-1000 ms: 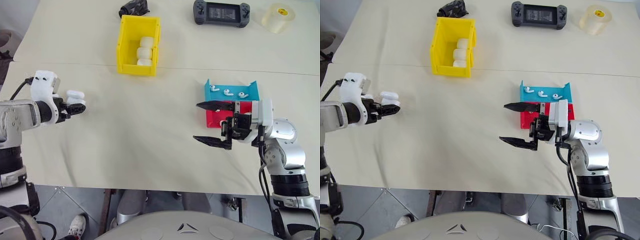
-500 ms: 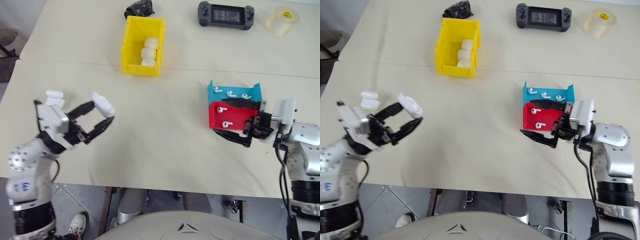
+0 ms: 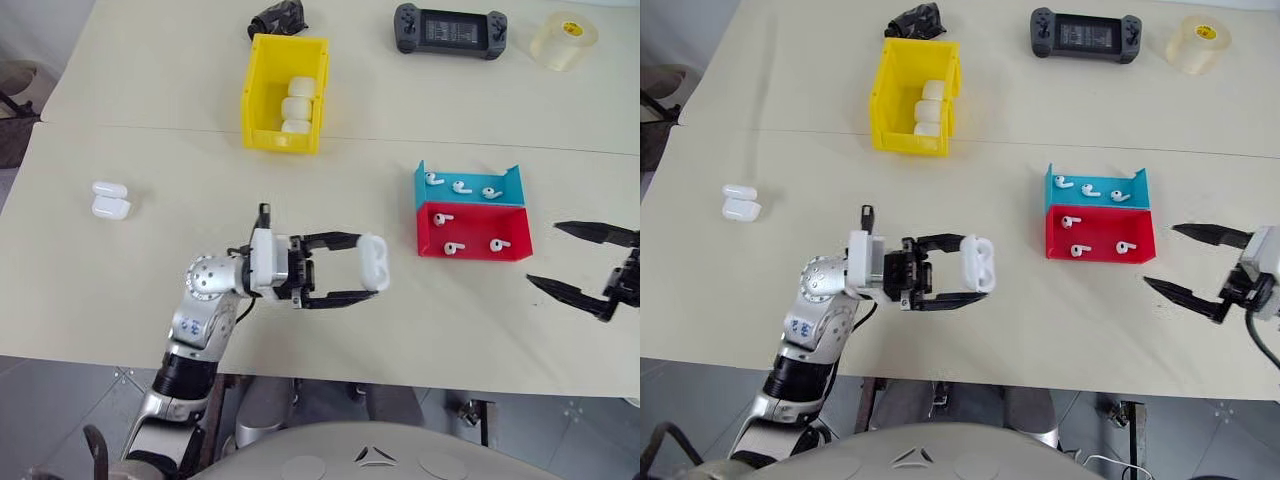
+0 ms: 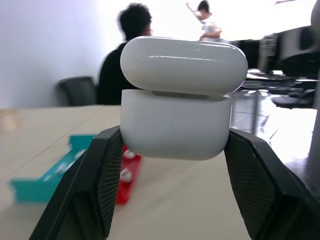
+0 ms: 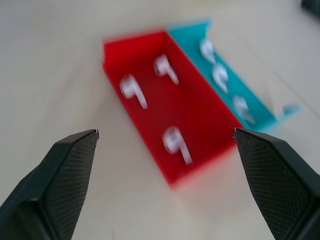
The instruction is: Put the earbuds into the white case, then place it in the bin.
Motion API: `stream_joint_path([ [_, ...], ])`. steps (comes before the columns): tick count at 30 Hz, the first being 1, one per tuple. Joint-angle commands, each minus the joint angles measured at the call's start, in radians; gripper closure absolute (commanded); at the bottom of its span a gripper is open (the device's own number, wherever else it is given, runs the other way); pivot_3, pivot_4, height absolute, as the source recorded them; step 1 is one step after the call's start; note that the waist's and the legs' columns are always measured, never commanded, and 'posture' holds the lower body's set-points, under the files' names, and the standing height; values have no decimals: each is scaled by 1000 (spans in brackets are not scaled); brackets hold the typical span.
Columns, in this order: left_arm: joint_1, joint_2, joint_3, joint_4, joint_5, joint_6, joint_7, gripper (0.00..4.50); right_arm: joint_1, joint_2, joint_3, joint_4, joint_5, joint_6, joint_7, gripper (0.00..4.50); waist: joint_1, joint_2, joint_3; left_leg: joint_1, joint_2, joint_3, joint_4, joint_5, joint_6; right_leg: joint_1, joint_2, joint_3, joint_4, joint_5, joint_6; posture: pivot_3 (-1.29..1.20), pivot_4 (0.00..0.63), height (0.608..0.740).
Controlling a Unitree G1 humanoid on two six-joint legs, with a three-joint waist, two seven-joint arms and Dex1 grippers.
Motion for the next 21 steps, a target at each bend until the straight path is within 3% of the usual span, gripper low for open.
stream_joint_path([
  [1, -23, -23, -20, -4, -35, 5, -5, 1765, 16, -60, -35, -36, -15, 57, 0, 0, 0, 0, 0, 0, 0, 0, 0, 0, 0, 0, 0, 0, 0, 0, 0, 0, 150, 740],
  [6, -22, -57, -29, 3, -79, -10, -39, 1765, 34, -137, 22, -76, -127, 114, -39, 0, 6, 1, 0, 0, 0, -1, 0, 0, 0, 0, 0, 0, 0, 0, 0, 0, 150, 740],
  [10, -20, -60, -18, 37, -60, -45, -42, 1765, -131, -152, 120, -227, -26, 337, -96, 0, 0, 1, -1, -1, 0, -1, 1, 0, 0, 0, 0, 0, -1, 0, 0, 0, 150, 740],
  [14, -24, -60, -15, 47, -54, -60, -30, 1765, -232, -202, 219, -299, -23, 463, -83, 0, 7, 2, 0, -1, 0, -2, 1, 1, -1, -1, 0, -1, -1, 0, 0, 0, 150, 740],
  [21, -33, -64, -21, 44, -56, -55, -20, 1765, -377, -262, 462, -240, -192, 376, -21, 0, 10, 2, 0, -3, -2, -4, 1, -1, 2, 0, -2, -3, -3, 0, 1, 0, 150, 740],
])
